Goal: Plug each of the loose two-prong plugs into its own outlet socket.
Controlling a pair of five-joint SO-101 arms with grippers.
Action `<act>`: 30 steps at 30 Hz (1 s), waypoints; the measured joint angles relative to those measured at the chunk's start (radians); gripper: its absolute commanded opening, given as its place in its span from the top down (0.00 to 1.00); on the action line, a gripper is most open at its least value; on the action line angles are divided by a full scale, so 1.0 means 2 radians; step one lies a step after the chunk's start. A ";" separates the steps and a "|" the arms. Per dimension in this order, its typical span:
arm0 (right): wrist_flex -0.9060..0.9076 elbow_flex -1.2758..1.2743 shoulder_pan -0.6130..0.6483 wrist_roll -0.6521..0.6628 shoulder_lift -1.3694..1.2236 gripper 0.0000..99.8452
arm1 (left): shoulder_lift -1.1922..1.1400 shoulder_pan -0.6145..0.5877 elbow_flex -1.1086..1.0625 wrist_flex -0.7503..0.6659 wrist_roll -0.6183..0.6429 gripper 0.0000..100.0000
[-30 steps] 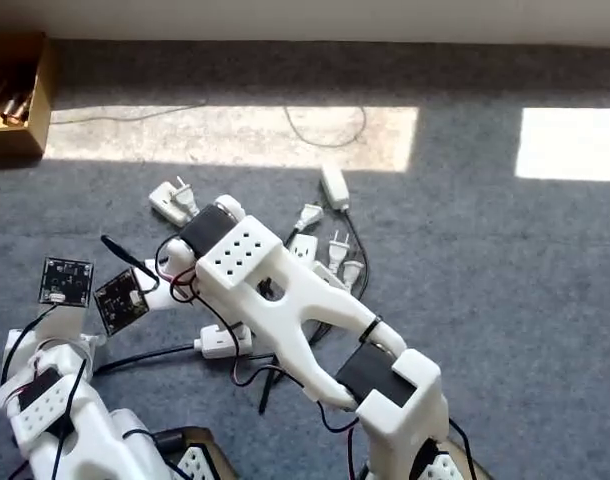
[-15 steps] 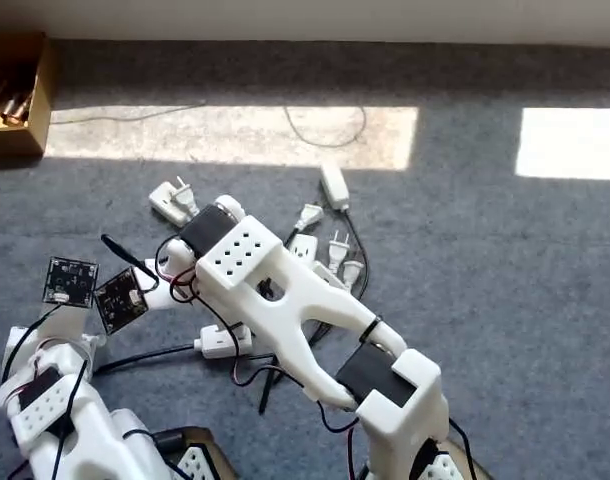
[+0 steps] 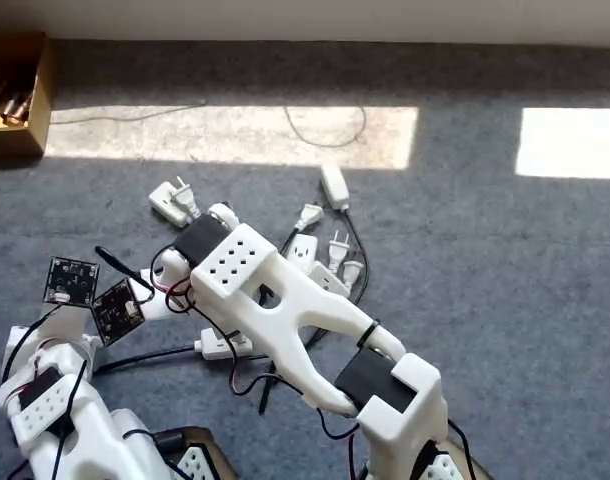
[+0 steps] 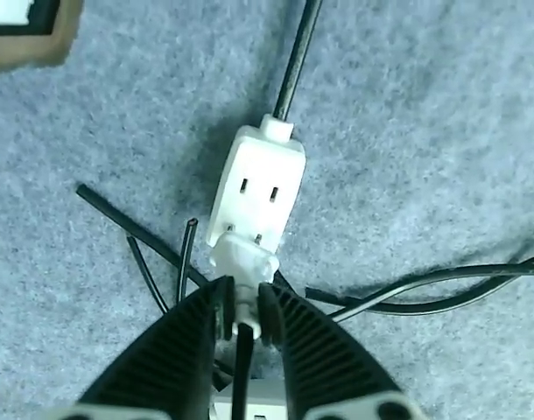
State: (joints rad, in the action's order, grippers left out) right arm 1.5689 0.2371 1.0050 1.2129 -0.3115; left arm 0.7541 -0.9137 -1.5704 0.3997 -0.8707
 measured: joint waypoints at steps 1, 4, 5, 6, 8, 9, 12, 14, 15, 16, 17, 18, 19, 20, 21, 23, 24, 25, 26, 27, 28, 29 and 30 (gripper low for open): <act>0.000 0.000 0.000 0.000 0.000 0.99 | 0.000 0.000 0.000 0.000 0.000 0.69; 0.000 -0.008 -0.005 0.000 0.001 0.99 | 0.000 0.000 0.000 0.000 0.000 0.69; 0.000 -0.008 -0.008 -0.001 0.002 0.99 | 0.000 0.000 0.000 0.000 0.000 0.69; -0.002 -0.012 -0.008 -0.001 0.002 0.99 | 0.000 0.000 0.000 0.000 0.000 0.69; -0.005 -0.026 -0.009 -0.001 0.008 0.99 | 0.000 0.000 0.000 0.000 0.000 0.69; -0.005 -0.034 -0.009 -0.001 0.008 0.99 | 0.000 0.000 0.000 0.000 0.000 0.69; -0.020 -0.056 -0.012 -0.001 0.008 0.99 | 0.000 0.000 0.000 0.000 0.000 0.69; -0.034 -0.071 -0.012 -0.001 0.009 0.99 | 0.000 0.000 0.000 0.000 0.000 0.69; -0.041 -0.079 -0.012 -0.001 0.009 0.99 | 0.000 0.000 0.000 0.000 0.000 0.69; -0.051 -0.087 -0.012 -0.004 0.009 0.99 | 0.000 0.000 0.000 0.000 0.000 0.69; -0.061 -0.095 -0.012 -0.009 0.009 0.99 | 0.000 0.000 0.000 0.000 0.000 0.69; -0.070 -0.102 -0.012 -0.014 0.009 0.99 | 0.000 0.000 0.000 0.000 0.000 0.69; -0.075 -0.107 -0.012 -0.016 0.009 0.99 | 0.000 0.000 0.000 0.000 0.000 0.69; -0.076 -0.109 -0.010 -0.018 0.009 0.99 | 0.000 0.000 0.000 0.000 0.000 0.69; -0.075 -0.110 -0.008 -0.018 0.009 0.99 | 0.000 0.000 0.000 0.000 0.000 0.69; -0.064 -0.110 -0.005 -0.019 0.010 0.99 | 0.000 0.000 0.000 0.000 0.000 0.69; -0.061 -0.110 -0.005 -0.012 0.010 0.99 | 0.000 0.000 0.000 0.000 0.000 0.69; -0.050 -0.110 -0.005 -0.005 0.010 0.99 | 0.000 0.000 0.000 0.000 0.000 0.69; -0.042 -0.110 -0.005 -0.002 0.010 0.99 | 0.000 0.000 0.000 0.000 0.000 0.69; -0.035 -0.110 -0.005 0.001 0.009 0.99 | 0.000 0.000 0.000 0.000 0.000 0.69; -0.035 -0.114 -0.005 0.002 0.009 0.99 | 0.000 0.000 0.000 0.000 0.000 0.69; -0.035 -0.118 -0.004 0.002 0.004 0.99 | 0.000 0.000 0.000 0.000 0.000 0.69; -0.039 -0.119 0.002 0.003 -0.001 0.99 | 0.000 0.000 0.000 0.000 0.000 0.69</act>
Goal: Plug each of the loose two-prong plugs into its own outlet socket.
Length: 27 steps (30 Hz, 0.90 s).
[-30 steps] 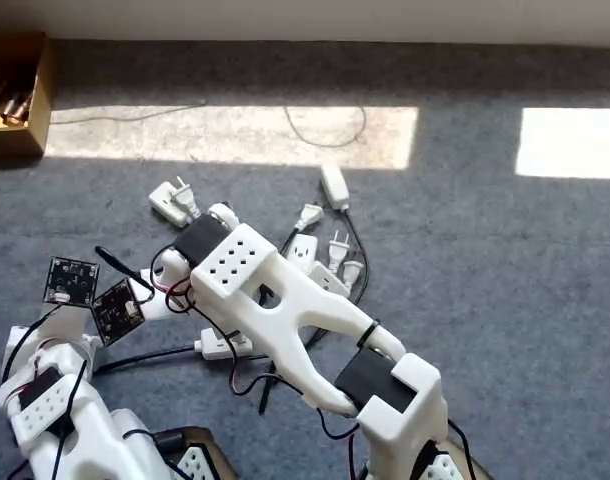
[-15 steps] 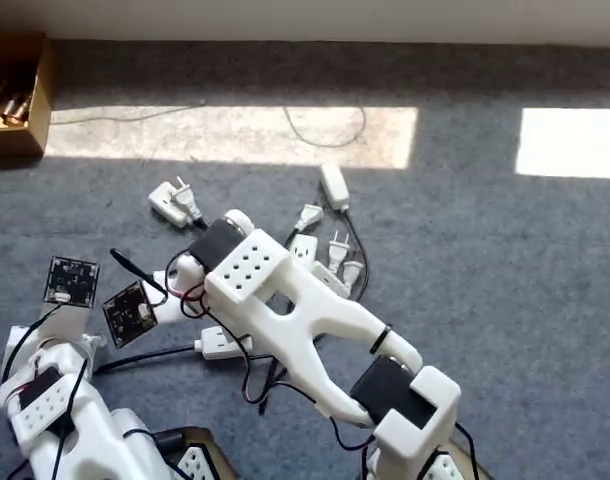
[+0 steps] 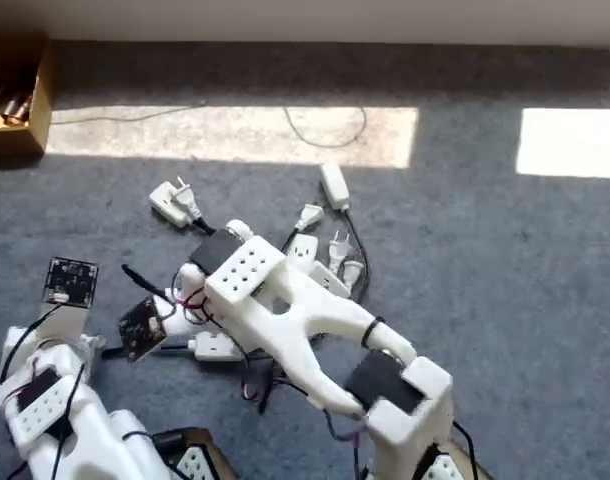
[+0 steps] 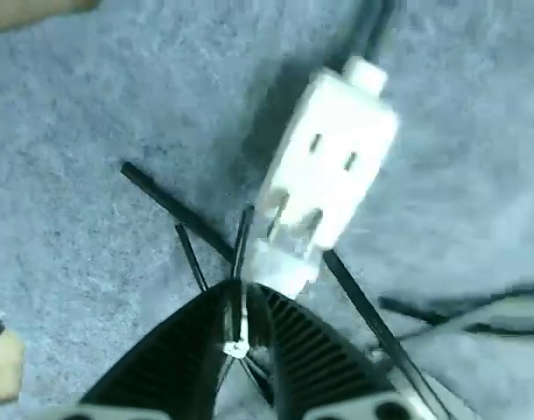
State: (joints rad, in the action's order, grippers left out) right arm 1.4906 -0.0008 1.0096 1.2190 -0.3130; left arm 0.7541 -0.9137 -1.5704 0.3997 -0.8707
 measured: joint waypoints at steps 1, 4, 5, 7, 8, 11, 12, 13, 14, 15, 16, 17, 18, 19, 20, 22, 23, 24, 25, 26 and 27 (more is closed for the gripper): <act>0.006 -0.005 0.005 0.001 -0.008 0.99 | 0.000 0.000 0.000 0.000 0.000 0.69; 0.004 -0.004 0.020 0.001 -0.009 0.99 | 0.000 0.000 0.000 0.000 0.000 0.69; 0.005 -0.003 0.025 0.001 -0.011 0.99 | 0.000 0.000 0.000 0.000 0.000 0.69; 0.003 0.001 0.028 0.001 -0.012 0.99 | 0.000 0.000 0.000 0.000 0.000 0.69; 0.005 0.005 0.026 0.000 -0.011 0.99 | 0.000 0.000 0.000 0.000 0.000 0.69; 0.006 0.008 0.017 -0.017 -0.011 0.99 | 0.000 0.000 0.000 0.000 0.000 0.69; 0.006 0.008 0.011 -0.025 -0.011 0.99 | 0.000 0.000 0.000 0.000 0.000 0.69; 0.006 0.010 0.005 -0.037 -0.011 0.99 | 0.000 0.000 0.000 0.000 0.000 0.69; 0.007 0.011 -0.002 -0.054 -0.011 0.99 | 0.000 0.000 0.000 0.000 0.000 0.69; 0.007 0.011 -0.010 -0.072 -0.011 0.99 | 0.000 0.000 0.000 0.000 0.000 0.69; 0.006 0.011 -0.019 -0.092 -0.009 0.99 | 0.000 0.000 0.000 0.000 0.000 0.69; 0.006 0.011 -0.029 -0.113 -0.004 0.99 | 0.000 0.000 0.000 0.000 0.000 0.69; 0.006 0.011 -0.041 -0.133 0.005 0.99 | 0.000 0.000 0.000 0.000 0.000 0.69; 0.005 0.011 -0.052 -0.153 0.015 0.99 | 0.000 0.000 0.000 0.000 0.000 0.69; -0.004 0.008 -0.064 -0.168 0.029 0.98 | 0.000 0.000 0.000 0.000 0.000 0.69; -0.031 -0.021 -0.081 -0.185 0.061 0.94 | 0.000 0.000 0.000 0.000 0.000 0.69; -0.049 -0.042 -0.086 -0.191 0.076 0.90 | 0.000 0.000 0.000 0.000 0.000 0.69; -0.072 -0.065 -0.087 -0.199 0.091 0.87 | 0.000 0.000 0.000 0.000 0.000 0.69; -0.091 -0.094 -0.086 -0.207 0.107 0.83 | 0.000 0.000 0.000 0.000 0.000 0.69; -0.107 -0.120 -0.084 -0.216 0.120 0.79 | 0.000 0.000 0.000 0.000 0.000 0.69; -0.127 -0.147 -0.081 -0.226 0.131 0.76 | 0.000 0.000 0.000 0.000 0.000 0.69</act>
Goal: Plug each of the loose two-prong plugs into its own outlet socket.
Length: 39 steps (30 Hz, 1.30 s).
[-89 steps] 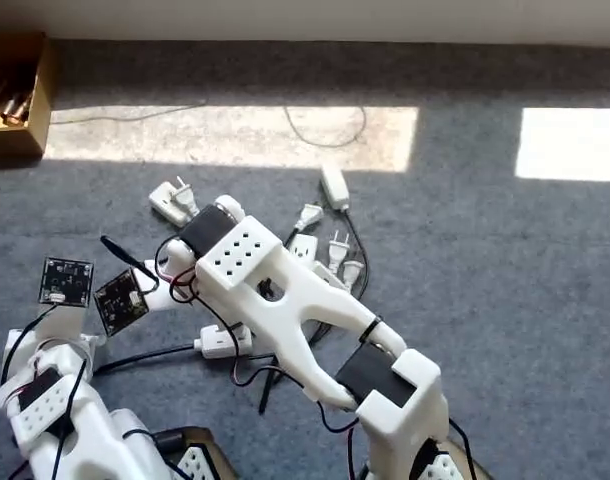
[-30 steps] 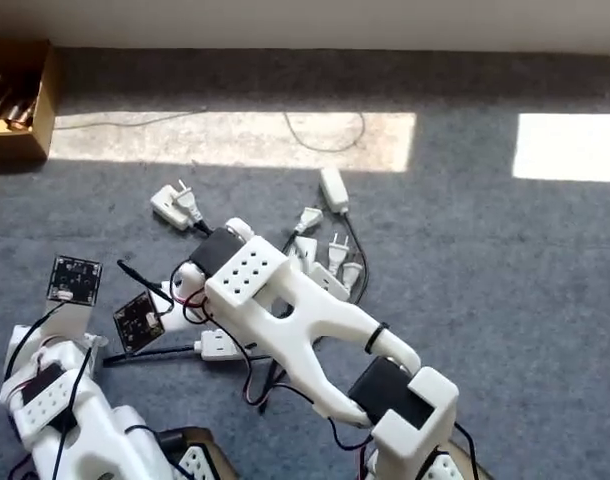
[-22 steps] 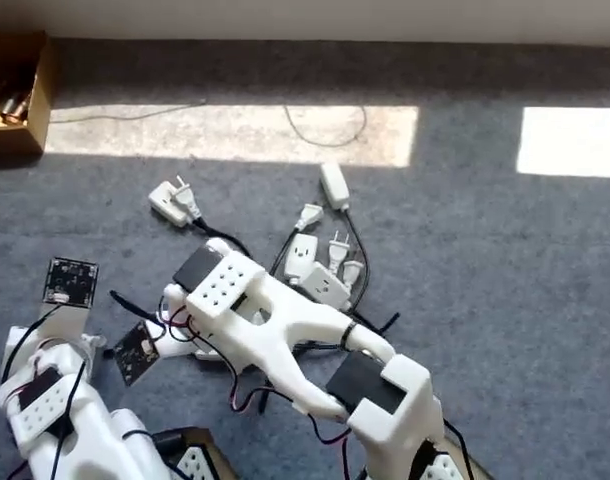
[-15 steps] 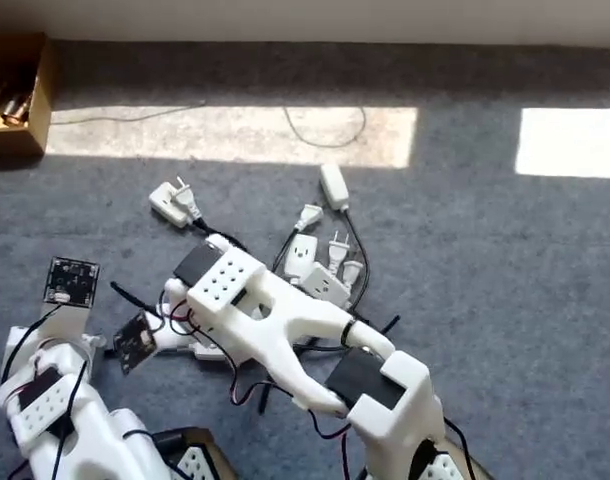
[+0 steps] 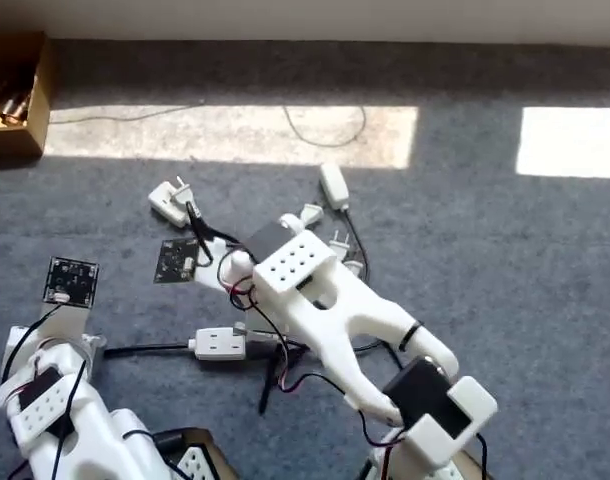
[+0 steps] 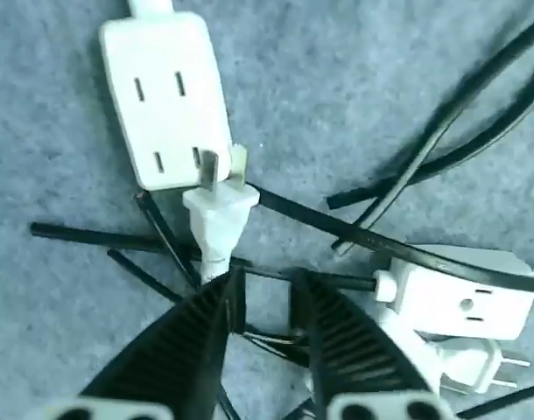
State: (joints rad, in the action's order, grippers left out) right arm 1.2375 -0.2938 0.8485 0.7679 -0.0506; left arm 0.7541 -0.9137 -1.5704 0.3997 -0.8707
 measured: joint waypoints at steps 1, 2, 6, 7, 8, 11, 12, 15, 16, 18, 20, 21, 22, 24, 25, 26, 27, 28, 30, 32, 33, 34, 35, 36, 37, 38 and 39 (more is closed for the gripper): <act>-0.010 -0.026 0.005 -0.012 0.009 0.73 | 0.000 0.000 0.000 0.000 0.000 0.69; -0.021 -0.048 0.010 -0.027 0.016 0.71 | 0.000 0.000 0.000 0.000 0.000 0.69; -0.062 -0.099 0.021 -0.134 0.043 0.73 | 0.000 0.000 0.000 0.000 0.000 0.69; -0.075 -0.106 0.018 -0.169 0.050 0.74 | 0.000 0.000 0.000 0.000 0.000 0.69; -0.091 -0.114 0.013 -0.198 0.055 0.74 | 0.000 0.000 0.000 0.000 0.000 0.69; -0.127 -0.140 -0.009 -0.236 0.066 0.75 | 0.000 0.000 0.000 0.000 0.000 0.69; -0.130 -0.151 -0.017 -0.240 0.069 0.75 | 0.000 0.000 0.000 0.000 0.000 0.69; -0.133 -0.178 -0.030 -0.245 0.078 0.75 | 0.000 0.000 0.000 0.000 0.000 0.69; -0.140 -0.186 -0.031 -0.245 0.081 0.75 | 0.000 0.000 0.000 0.000 0.000 0.69; -0.152 -0.203 -0.032 -0.235 0.094 0.75 | 0.000 0.000 0.000 0.000 0.000 0.69; -0.151 -0.221 -0.031 -0.219 0.110 0.75 | 0.000 0.000 0.000 0.000 0.000 0.69; -0.150 -0.230 -0.030 -0.214 0.116 0.75 | 0.000 0.000 0.000 0.000 0.000 0.69; -0.150 -0.239 -0.026 -0.208 0.122 0.75 | 0.000 0.000 0.000 0.000 0.000 0.69; -0.157 -0.254 -0.017 -0.196 0.140 0.75 | 0.000 0.000 0.000 0.000 0.000 0.69; -0.161 -0.262 -0.013 -0.189 0.147 0.75 | 0.000 0.000 0.000 0.000 0.000 0.69; -0.166 -0.269 -0.009 -0.184 0.153 0.75 | 0.000 0.000 0.000 0.000 0.000 0.69; -0.169 -0.274 -0.004 -0.179 0.159 0.75 | 0.000 0.000 0.000 0.000 0.000 0.69; -0.171 -0.275 0.003 -0.174 0.164 0.75 | 0.000 0.000 -0.002 0.000 0.000 0.69; -0.171 -0.278 0.011 -0.164 0.176 0.75 | 0.000 0.000 -0.004 -0.001 0.000 0.69; -0.171 -0.278 0.012 -0.152 0.189 0.75 | 0.000 0.000 -0.004 -0.001 0.000 0.69; -0.171 -0.278 0.012 -0.147 0.196 0.75 | 0.000 0.000 -0.004 -0.001 0.000 0.69; -0.171 -0.278 0.012 -0.140 0.202 0.75 | 0.000 0.000 -0.004 -0.001 0.000 0.69; -0.171 -0.278 0.012 -0.133 0.205 0.75 | 0.000 0.000 -0.004 -0.001 0.000 0.69; -0.171 -0.278 0.012 -0.125 0.206 0.75 | 0.000 0.000 -0.004 -0.001 0.000 0.69; -0.171 -0.278 0.012 -0.119 0.206 0.75 | 0.000 0.000 -0.004 -0.001 0.000 0.69; -0.171 -0.278 0.012 -0.114 0.206 0.75 | 0.000 0.000 -0.004 -0.001 0.000 0.69; -0.171 -0.278 0.012 -0.110 0.205 0.75 | 0.000 0.000 -0.004 -0.001 0.000 0.69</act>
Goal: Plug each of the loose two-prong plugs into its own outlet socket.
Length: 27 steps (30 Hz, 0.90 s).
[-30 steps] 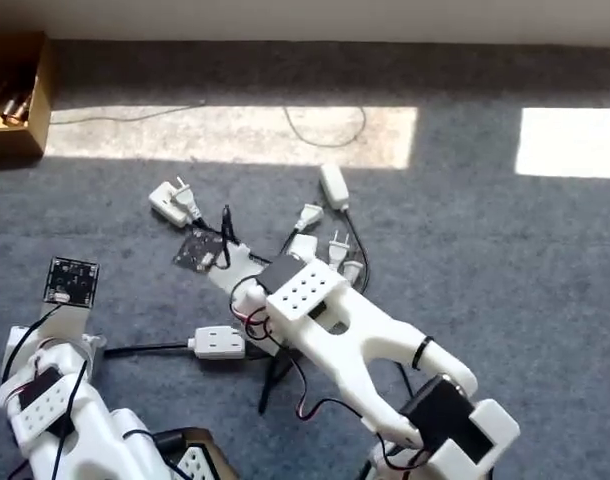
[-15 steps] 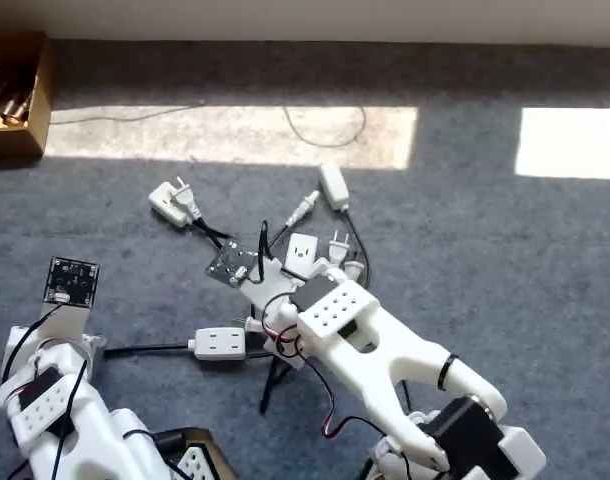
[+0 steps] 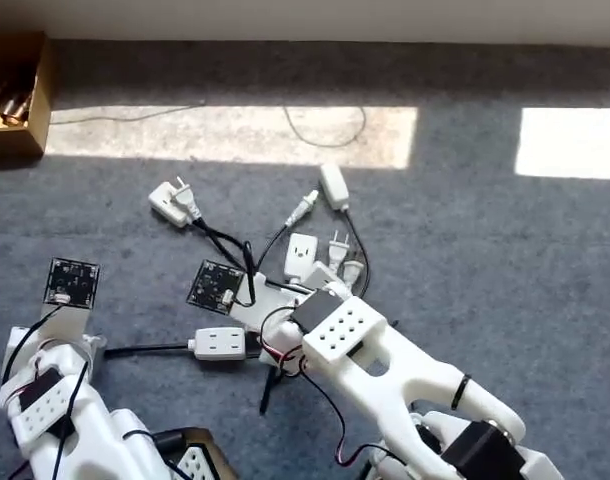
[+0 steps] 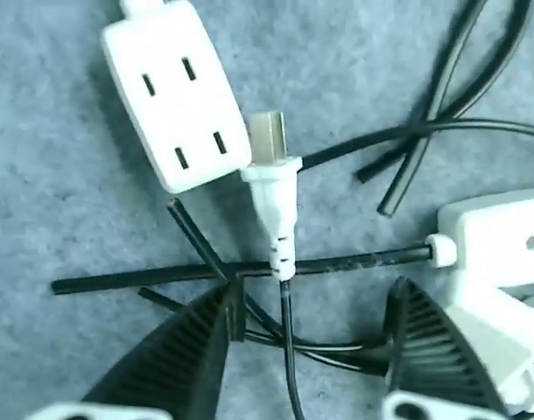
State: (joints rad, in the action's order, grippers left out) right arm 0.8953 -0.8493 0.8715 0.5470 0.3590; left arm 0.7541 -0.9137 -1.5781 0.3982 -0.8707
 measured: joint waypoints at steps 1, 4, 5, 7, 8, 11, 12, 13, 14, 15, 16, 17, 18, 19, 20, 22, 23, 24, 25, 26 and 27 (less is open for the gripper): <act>-0.005 0.000 0.000 0.002 -0.005 0.75 | 0.000 0.000 0.000 0.000 0.000 0.69; -0.027 0.000 0.000 0.005 -0.034 0.75 | 0.000 0.000 0.000 0.000 0.000 0.69; -0.033 0.000 0.001 0.005 -0.049 0.75 | 0.000 0.000 0.000 0.000 0.000 0.69; -0.041 0.001 0.001 0.005 -0.077 0.75 | 0.000 0.000 0.000 0.000 0.000 0.69; -0.042 0.006 0.001 0.005 -0.087 0.75 | 0.000 0.000 0.000 0.000 0.000 0.69; -0.044 0.023 0.001 0.005 -0.111 0.82 | 0.000 0.000 0.000 0.000 0.000 0.69; -0.044 0.026 0.001 0.005 -0.114 0.85 | 0.000 0.000 0.000 0.000 0.000 0.69; -0.044 0.028 0.001 0.005 -0.114 0.89 | 0.000 0.000 0.000 0.000 0.000 0.69; -0.044 0.028 0.002 0.005 -0.114 0.92 | 0.000 0.000 0.000 0.000 0.000 0.69; -0.044 0.031 0.002 0.005 -0.114 0.95 | 0.000 0.000 0.000 0.000 0.000 0.69; -0.044 0.034 0.002 0.005 -0.114 0.98 | 0.000 0.000 0.000 0.000 0.000 0.69; -0.044 0.035 0.002 0.005 -0.110 0.99 | 0.000 0.000 0.000 0.000 0.000 0.69; -0.043 0.036 0.002 0.005 -0.107 1.00 | 0.000 0.000 0.000 0.000 0.000 0.69; -0.036 0.037 0.002 0.005 -0.102 0.99 | 0.000 0.000 0.000 0.000 0.000 0.69; -0.028 0.038 0.002 0.005 -0.096 0.99 | 0.000 0.000 0.000 0.000 0.000 0.69; -0.014 0.044 0.003 0.005 -0.081 0.99 | 0.000 0.000 0.000 0.000 0.000 0.69; -0.008 0.046 0.004 0.005 -0.074 0.99 | 0.000 0.000 0.000 0.000 0.000 0.69; -0.003 0.046 0.004 0.005 -0.070 0.99 | 0.000 0.000 0.000 0.000 0.000 0.69; -0.002 0.046 0.004 0.005 -0.067 0.99 | 0.000 0.000 0.000 0.000 0.000 0.69; -0.001 0.046 0.004 0.005 -0.066 0.99 | 0.000 0.000 0.000 0.000 0.000 0.69; 0.001 0.046 0.004 0.005 -0.065 0.99 | 0.000 0.000 0.000 0.000 0.000 0.69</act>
State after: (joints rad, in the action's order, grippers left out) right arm 0.8968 -0.7572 0.8792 0.5562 0.2286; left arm 0.7541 -0.9137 -1.5781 0.3982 -0.8707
